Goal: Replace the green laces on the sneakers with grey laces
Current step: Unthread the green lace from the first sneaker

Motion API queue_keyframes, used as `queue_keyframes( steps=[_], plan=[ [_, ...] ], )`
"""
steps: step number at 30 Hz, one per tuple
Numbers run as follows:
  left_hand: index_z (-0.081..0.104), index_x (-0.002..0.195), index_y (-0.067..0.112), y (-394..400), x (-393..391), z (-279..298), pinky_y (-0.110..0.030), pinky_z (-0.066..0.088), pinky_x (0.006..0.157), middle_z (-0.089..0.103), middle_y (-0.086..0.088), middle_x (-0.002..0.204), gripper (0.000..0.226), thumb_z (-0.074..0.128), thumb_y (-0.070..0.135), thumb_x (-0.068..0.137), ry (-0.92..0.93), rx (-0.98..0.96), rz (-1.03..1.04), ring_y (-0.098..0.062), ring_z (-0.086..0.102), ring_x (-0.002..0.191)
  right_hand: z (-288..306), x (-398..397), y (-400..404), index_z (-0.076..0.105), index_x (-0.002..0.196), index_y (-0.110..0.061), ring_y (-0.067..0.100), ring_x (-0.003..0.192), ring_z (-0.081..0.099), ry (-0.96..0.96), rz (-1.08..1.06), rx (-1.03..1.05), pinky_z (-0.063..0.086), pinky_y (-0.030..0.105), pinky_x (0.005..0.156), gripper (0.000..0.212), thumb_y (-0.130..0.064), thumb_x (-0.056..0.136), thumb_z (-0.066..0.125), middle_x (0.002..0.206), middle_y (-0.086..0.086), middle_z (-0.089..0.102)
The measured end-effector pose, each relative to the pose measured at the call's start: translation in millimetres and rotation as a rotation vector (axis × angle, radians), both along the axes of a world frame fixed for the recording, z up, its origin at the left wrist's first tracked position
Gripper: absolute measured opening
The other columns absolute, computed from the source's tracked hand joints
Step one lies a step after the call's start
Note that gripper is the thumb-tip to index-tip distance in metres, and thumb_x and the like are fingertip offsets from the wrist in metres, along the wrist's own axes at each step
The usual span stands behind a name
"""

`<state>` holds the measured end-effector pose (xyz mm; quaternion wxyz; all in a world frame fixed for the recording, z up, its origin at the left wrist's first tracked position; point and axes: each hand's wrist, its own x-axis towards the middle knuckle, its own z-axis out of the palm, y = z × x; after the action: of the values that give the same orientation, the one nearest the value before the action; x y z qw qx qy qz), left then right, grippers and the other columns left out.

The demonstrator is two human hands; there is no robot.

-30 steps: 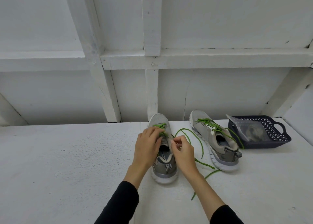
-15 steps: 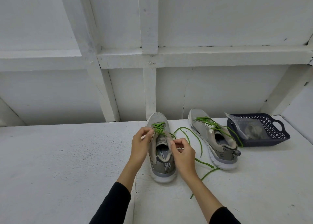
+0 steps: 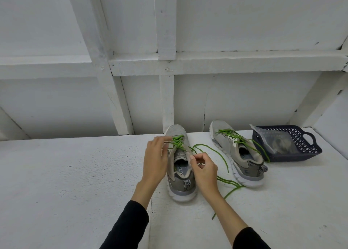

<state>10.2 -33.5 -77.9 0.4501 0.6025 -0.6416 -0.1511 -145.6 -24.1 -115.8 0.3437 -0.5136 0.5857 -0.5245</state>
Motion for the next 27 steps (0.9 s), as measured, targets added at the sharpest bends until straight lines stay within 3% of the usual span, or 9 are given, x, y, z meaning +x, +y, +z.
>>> queue_keyframes(
  steps=[3, 5, 11, 20, 21, 23, 25, 27],
  plan=[
    [0.064, 0.115, 0.028, -6, -6, -1, -0.029, 0.033, 0.092, 0.062, 0.012, 0.119, 0.022, 0.048, 0.023, 0.101, -0.349, 0.012, -0.098, -0.014, 0.047, 0.112, 0, 0, 1, 0.062, 0.083, -0.016, 0.001, 0.073, 0.059, -0.008, 0.002, 0.0, 0.046, 0.013, 0.062, 0.008, -0.018, 0.09, 0.066, 0.08, -0.003, 0.066],
    [0.063, 0.118, 0.029, -6, -11, -5, -0.03, 0.031, 0.093, 0.06, 0.011, 0.121, 0.023, 0.047, 0.028, 0.101, -0.453, 0.001, -0.072, -0.016, 0.046, 0.115, 0, 0, 1, 0.062, 0.083, -0.016, 0.0, 0.074, 0.059, -0.008, 0.006, -0.002, 0.046, 0.013, 0.063, 0.008, -0.017, 0.09, 0.065, 0.081, -0.003, 0.066],
    [0.066, 0.096, 0.024, -10, -14, -12, -0.031, 0.034, 0.082, 0.06, 0.006, 0.109, 0.011, 0.056, 0.028, 0.096, -0.49, -0.042, 0.034, -0.021, 0.05, 0.102, 0, 1, 0, 0.062, 0.083, -0.018, 0.002, 0.074, 0.06, -0.001, 0.01, -0.006, 0.047, 0.014, 0.063, 0.008, -0.019, 0.09, 0.066, 0.082, -0.004, 0.066],
    [0.068, 0.098, 0.023, -13, -11, -17, -0.035, 0.039, 0.088, 0.056, 0.001, 0.125, 0.014, 0.06, 0.033, 0.093, -0.541, -0.025, 0.001, -0.024, 0.048, 0.113, -1, 1, -1, 0.062, 0.085, -0.017, 0.001, 0.076, 0.06, 0.008, 0.011, -0.006, 0.047, 0.013, 0.064, 0.007, -0.019, 0.091, 0.065, 0.084, -0.003, 0.065],
    [0.068, 0.095, 0.022, -13, -11, -17, -0.034, 0.039, 0.089, 0.056, 0.001, 0.124, 0.013, 0.06, 0.031, 0.093, -0.504, -0.025, -0.021, -0.022, 0.047, 0.113, -1, 1, -1, 0.062, 0.085, -0.016, 0.0, 0.076, 0.059, 0.009, 0.013, -0.004, 0.047, 0.013, 0.064, 0.007, -0.019, 0.091, 0.065, 0.084, -0.003, 0.065],
    [0.067, 0.091, 0.021, -11, -13, -17, -0.029, 0.038, 0.093, 0.055, 0.006, 0.118, 0.009, 0.06, 0.025, 0.094, -0.234, 0.01, -0.101, -0.011, 0.043, 0.113, -1, 1, -1, 0.061, 0.086, -0.015, -0.002, 0.076, 0.059, 0.008, 0.015, 0.001, 0.046, 0.012, 0.063, 0.006, -0.018, 0.091, 0.064, 0.084, -0.002, 0.065],
    [0.065, 0.089, 0.019, -6, -15, -11, -0.025, 0.041, 0.095, 0.059, 0.011, 0.111, 0.01, 0.057, 0.018, 0.096, 0.213, 0.123, -0.167, 0.001, 0.048, 0.108, -1, 0, -1, 0.061, 0.086, -0.015, -0.003, 0.076, 0.058, 0.009, 0.012, -0.002, 0.045, 0.011, 0.063, 0.006, -0.017, 0.091, 0.064, 0.084, -0.003, 0.065],
    [0.062, 0.092, 0.01, -5, -15, -2, -0.026, 0.05, 0.09, 0.068, 0.005, 0.11, 0.013, 0.052, 0.015, 0.099, 0.662, 0.191, -0.141, -0.004, 0.061, 0.101, -2, 0, -1, 0.061, 0.086, -0.015, -0.002, 0.076, 0.058, 0.009, 0.011, -0.003, 0.045, 0.011, 0.063, 0.006, -0.017, 0.091, 0.064, 0.084, -0.002, 0.065]
  ],
)
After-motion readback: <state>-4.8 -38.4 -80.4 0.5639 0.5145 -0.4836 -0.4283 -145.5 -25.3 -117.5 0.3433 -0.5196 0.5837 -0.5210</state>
